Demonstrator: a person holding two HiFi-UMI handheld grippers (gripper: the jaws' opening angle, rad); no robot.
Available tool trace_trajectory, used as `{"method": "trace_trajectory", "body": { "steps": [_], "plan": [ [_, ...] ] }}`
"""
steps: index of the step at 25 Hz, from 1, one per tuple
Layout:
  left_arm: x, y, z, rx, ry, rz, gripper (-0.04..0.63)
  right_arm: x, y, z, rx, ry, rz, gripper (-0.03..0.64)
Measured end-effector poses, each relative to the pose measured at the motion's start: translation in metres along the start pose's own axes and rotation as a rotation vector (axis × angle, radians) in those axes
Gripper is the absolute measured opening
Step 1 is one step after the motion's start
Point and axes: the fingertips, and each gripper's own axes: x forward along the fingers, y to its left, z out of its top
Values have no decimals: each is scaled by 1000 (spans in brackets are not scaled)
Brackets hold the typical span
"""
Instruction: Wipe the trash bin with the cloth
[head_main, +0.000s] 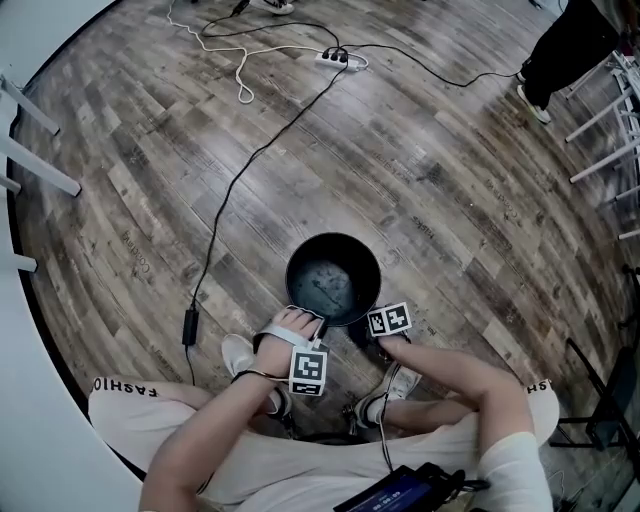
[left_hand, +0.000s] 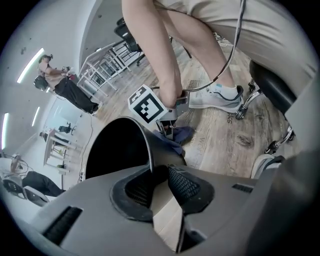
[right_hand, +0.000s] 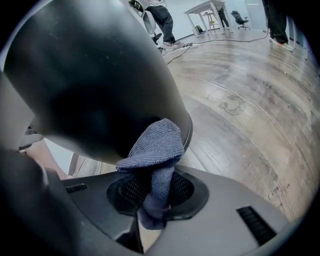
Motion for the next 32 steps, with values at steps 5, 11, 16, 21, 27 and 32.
{"method": "trace_trajectory", "body": {
  "steps": [5, 11, 16, 21, 27, 32],
  "plan": [
    [1, 1, 0, 2, 2, -3, 98, 29, -31, -3, -3, -17, -70, 78],
    [2, 1, -1, -3, 17, 11, 98, 28, -34, -3, 97, -22, -108, 78],
    [4, -1, -4, -10, 44, 45, 104, -12, -20, 14, 30, -10, -111, 78],
    [3, -7, -4, -27, 34, 14, 147, -58, -13, 23, 12, -24, -124, 78],
    [-2, -2, -20, -80, 46, 13, 166, -110, 32, 32, 35, -44, -48, 78],
    [1, 0, -31, -98, 58, 4, 166, -147, 77, 32, 42, -48, 24, 78]
  ]
}}
